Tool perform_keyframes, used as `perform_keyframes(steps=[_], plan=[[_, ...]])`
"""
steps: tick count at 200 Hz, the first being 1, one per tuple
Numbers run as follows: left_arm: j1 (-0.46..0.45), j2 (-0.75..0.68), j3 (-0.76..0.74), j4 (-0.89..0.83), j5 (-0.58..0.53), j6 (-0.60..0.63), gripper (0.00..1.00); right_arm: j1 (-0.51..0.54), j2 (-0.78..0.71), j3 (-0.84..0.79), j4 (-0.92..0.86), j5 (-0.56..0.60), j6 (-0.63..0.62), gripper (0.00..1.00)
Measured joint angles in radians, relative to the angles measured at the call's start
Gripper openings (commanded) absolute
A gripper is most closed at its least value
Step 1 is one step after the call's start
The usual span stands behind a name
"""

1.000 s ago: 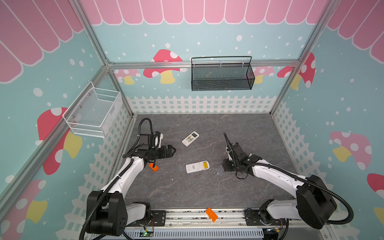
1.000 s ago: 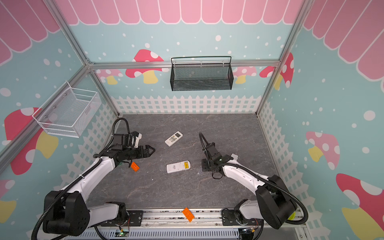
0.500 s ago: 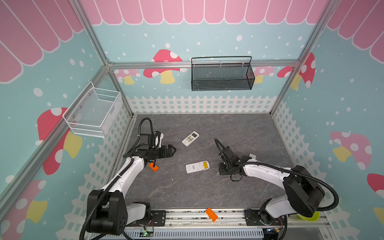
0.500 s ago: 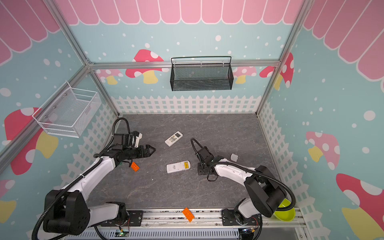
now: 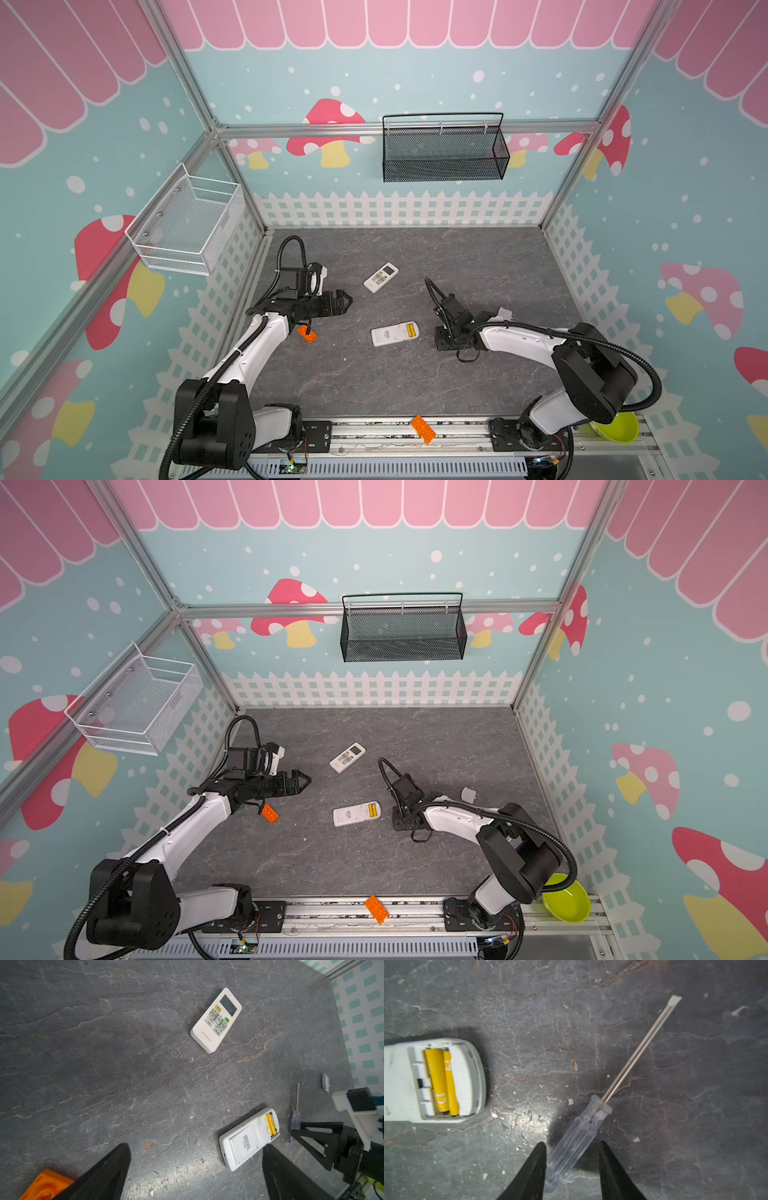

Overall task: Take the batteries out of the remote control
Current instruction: 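Grasp the clear-handled screwdriver with the right gripper while the left gripper draws back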

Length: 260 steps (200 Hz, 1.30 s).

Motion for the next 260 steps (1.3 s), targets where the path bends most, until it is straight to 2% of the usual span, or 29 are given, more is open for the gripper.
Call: perform_keyframes(steps=[45,88,108,148,183,213,260], plan=[[0.001,0.0,0.0,0.001,0.0,0.013,0.98,-0.001,-0.002,-0.017,0.016,0.003,-0.014,0.28],[0.0,0.0,0.005,-0.013,-0.036,0.077,0.99,-0.039,-0.032,-0.057,0.057,-0.022,-0.048,0.08],[-0.016,0.0,0.051,-0.071,-0.075,0.126,1.0,-0.07,-0.05,-0.076,0.064,-0.034,-0.075,0.08],[-0.109,0.001,0.203,-0.145,-0.116,0.22,1.0,-0.132,-0.075,-0.075,0.05,-0.06,-0.193,0.07],[-0.135,0.019,0.315,-0.212,-0.064,0.263,1.0,-0.152,-0.165,-0.044,0.053,-0.093,-0.351,0.06],[-0.145,0.049,0.401,-0.259,0.035,0.288,0.99,-0.154,-0.243,-0.022,0.084,-0.136,-0.512,0.04],[-0.144,0.052,0.346,-0.233,0.244,0.266,0.98,-0.154,-0.272,0.003,0.112,-0.285,-0.735,0.05]])
